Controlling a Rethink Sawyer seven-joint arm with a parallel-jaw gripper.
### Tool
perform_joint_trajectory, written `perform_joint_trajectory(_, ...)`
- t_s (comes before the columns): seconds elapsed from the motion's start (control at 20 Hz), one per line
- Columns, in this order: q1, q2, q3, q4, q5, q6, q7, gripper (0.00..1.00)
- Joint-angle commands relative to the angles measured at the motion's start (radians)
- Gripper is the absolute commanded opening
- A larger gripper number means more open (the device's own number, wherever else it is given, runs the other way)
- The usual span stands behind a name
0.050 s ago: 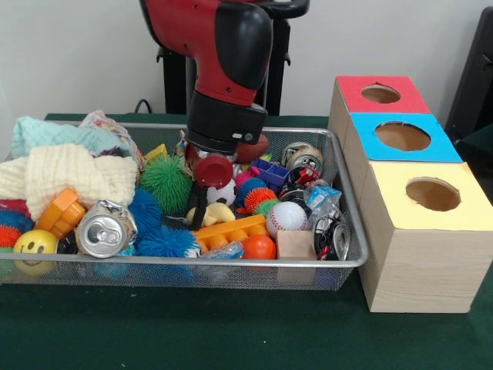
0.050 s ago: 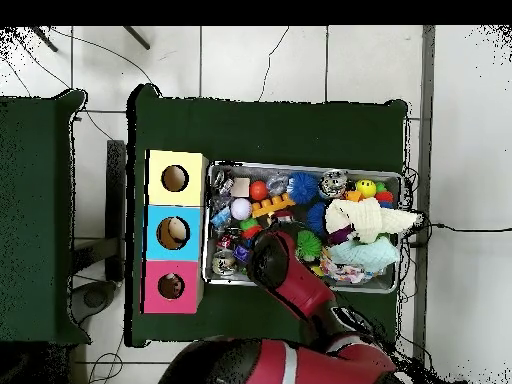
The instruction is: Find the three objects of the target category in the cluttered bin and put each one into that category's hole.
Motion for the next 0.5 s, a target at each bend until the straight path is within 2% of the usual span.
perform_joint_trajectory(0.05,0.046,0.009,0.027,-0.006,0.062,0.102,0.147,1.0)
perform_joint_trajectory(0.2,0.063,-0.036,0.006,0.011,0.075,0.15,0.137,1.0)
perform_joint_trajectory(0.5,0.08,-0.062,-0.015,0.015,0.071,0.185,0.14,1.0)
